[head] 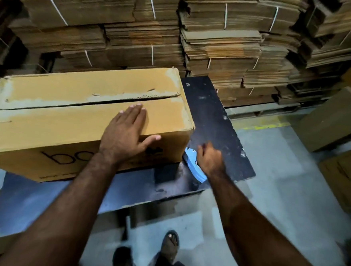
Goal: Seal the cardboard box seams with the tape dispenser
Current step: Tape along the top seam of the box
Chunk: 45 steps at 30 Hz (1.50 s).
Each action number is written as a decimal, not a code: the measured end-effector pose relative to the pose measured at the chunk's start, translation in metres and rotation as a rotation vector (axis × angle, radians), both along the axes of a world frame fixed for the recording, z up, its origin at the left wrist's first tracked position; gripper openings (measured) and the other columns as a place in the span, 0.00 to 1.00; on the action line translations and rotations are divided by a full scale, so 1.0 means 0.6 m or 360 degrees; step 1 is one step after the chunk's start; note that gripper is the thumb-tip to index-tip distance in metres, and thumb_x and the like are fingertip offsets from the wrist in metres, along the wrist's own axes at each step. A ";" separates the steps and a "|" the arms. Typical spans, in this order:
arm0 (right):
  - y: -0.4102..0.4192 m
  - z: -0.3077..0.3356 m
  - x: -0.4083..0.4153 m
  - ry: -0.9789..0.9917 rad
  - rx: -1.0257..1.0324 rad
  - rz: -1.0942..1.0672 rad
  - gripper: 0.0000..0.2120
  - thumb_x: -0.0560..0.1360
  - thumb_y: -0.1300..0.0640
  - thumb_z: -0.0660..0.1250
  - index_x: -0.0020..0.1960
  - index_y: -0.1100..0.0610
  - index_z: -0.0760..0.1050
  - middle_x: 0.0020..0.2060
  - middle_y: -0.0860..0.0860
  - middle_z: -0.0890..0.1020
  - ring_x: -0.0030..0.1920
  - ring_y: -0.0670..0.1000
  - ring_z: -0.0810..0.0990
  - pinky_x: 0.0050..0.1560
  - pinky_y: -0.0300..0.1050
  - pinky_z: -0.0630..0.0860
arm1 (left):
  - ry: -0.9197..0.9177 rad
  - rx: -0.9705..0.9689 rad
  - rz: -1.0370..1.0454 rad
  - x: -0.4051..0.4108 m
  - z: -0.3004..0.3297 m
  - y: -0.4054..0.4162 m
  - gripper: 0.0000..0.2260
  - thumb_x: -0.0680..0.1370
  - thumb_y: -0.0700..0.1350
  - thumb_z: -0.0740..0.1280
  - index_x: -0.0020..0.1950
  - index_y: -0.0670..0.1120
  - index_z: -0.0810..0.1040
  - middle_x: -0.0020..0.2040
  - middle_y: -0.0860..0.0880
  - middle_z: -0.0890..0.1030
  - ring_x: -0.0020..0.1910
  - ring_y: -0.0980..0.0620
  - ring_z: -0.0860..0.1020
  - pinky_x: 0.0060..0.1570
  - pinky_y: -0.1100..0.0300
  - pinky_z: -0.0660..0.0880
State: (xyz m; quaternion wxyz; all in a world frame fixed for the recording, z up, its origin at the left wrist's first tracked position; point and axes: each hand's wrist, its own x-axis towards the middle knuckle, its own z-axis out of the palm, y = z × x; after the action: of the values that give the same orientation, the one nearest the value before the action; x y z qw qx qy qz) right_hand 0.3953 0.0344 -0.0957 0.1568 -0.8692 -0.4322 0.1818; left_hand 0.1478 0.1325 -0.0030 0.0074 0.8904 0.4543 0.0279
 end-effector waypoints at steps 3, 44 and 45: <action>-0.035 -0.058 -0.018 -0.0116 -0.0235 0.0167 0.22 0.76 0.46 0.65 0.63 0.57 0.65 0.56 0.60 0.79 0.56 0.62 0.79 0.50 0.52 0.76 | -0.0017 -0.0018 -0.0004 -0.001 -0.004 0.003 0.46 0.74 0.74 0.43 0.80 0.42 0.57 0.81 0.43 0.57 0.79 0.44 0.57 0.77 0.48 0.53; 0.165 0.347 -0.475 0.1661 0.0185 0.1021 0.06 0.61 0.61 0.65 0.38 0.58 0.74 0.31 0.53 0.75 0.29 0.50 0.73 0.29 0.42 0.66 | -0.2587 -0.1121 0.1316 -0.354 0.208 -0.003 0.20 0.81 0.53 0.63 0.38 0.40 0.81 0.32 0.43 0.83 0.28 0.49 0.80 0.29 0.62 0.74; 0.166 0.345 -0.488 0.1618 0.0169 0.1051 0.07 0.61 0.61 0.65 0.40 0.58 0.75 0.31 0.52 0.76 0.29 0.49 0.73 0.29 0.42 0.66 | -0.2571 -0.1169 0.1327 -0.368 0.206 -0.001 0.18 0.80 0.52 0.65 0.38 0.40 0.81 0.32 0.44 0.83 0.29 0.48 0.80 0.30 0.62 0.75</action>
State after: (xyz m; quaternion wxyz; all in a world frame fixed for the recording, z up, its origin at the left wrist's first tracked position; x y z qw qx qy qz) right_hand 0.1024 0.1338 0.1112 0.3220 -0.4845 -0.5585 0.5914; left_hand -0.0732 0.1319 0.1203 0.5824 0.3139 0.5710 0.4861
